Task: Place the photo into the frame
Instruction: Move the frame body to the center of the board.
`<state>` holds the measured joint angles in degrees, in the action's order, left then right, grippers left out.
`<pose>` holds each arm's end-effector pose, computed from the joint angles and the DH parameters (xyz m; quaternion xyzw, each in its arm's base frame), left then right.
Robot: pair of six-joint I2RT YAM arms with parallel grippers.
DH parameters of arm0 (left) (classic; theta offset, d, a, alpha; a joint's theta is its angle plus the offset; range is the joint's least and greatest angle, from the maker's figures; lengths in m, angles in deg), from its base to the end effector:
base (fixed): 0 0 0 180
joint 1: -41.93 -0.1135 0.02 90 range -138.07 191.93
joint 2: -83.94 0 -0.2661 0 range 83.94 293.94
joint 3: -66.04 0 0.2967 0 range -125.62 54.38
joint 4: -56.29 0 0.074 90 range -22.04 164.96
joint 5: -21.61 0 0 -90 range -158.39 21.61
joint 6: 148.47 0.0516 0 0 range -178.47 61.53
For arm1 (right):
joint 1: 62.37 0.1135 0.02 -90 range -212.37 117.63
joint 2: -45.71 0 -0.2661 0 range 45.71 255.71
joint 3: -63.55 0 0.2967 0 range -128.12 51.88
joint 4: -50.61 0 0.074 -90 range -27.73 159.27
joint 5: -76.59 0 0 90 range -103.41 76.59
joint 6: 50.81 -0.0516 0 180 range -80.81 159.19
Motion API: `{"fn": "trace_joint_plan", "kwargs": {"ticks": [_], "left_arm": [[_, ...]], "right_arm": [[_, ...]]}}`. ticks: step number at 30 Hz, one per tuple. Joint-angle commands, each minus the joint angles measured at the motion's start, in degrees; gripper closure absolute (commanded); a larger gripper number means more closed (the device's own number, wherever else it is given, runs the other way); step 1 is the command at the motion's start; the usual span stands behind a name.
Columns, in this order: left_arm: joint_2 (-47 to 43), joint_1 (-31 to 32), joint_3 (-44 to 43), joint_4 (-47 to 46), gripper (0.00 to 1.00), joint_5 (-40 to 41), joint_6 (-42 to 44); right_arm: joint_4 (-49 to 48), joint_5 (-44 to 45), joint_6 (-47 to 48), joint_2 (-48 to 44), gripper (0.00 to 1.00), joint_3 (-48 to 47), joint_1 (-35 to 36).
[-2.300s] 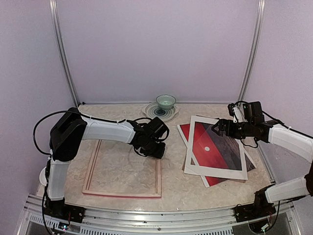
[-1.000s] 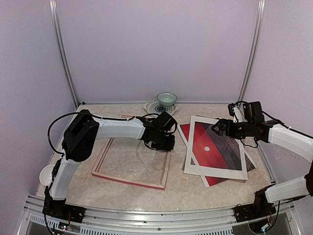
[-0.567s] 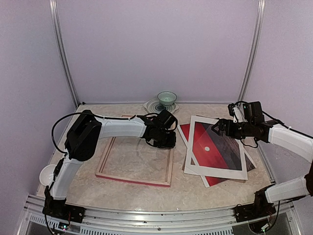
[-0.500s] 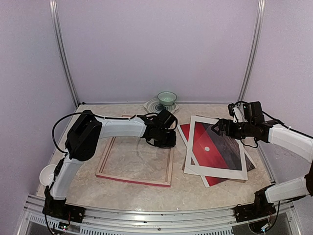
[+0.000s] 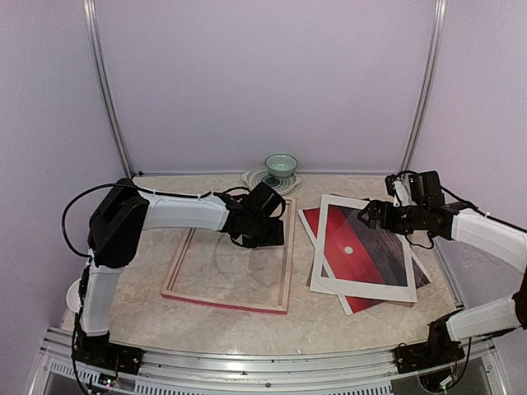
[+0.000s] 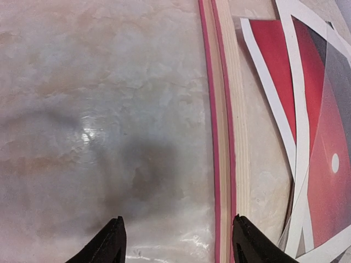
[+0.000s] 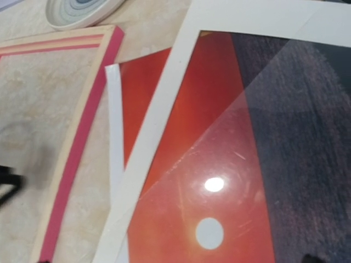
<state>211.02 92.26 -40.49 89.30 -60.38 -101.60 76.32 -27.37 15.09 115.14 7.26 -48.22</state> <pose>0.3455 -0.4053 0.1210 0.0377 0.9470 -0.1816 0.2621 0.2996 0.0884 0.2174 0.0254 0.8965 0.2440 0.3689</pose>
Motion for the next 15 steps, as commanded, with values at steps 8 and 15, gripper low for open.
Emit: {"fn": "trace_joint_plan", "kwargs": {"ticks": [8, 15], "left_arm": [[-16.6, -1.0, 6.9, -2.0, 0.01, 2.5, 14.7], [-13.0, 3.7, -1.9, -1.5, 0.01, -7.4, 20.1]], "right_arm": [[3.1, 8.7, -4.6, 3.9, 0.01, 0.5, 0.4], [4.3, 10.6, -6.6, 3.9, 0.01, 1.2, -2.2]]}}
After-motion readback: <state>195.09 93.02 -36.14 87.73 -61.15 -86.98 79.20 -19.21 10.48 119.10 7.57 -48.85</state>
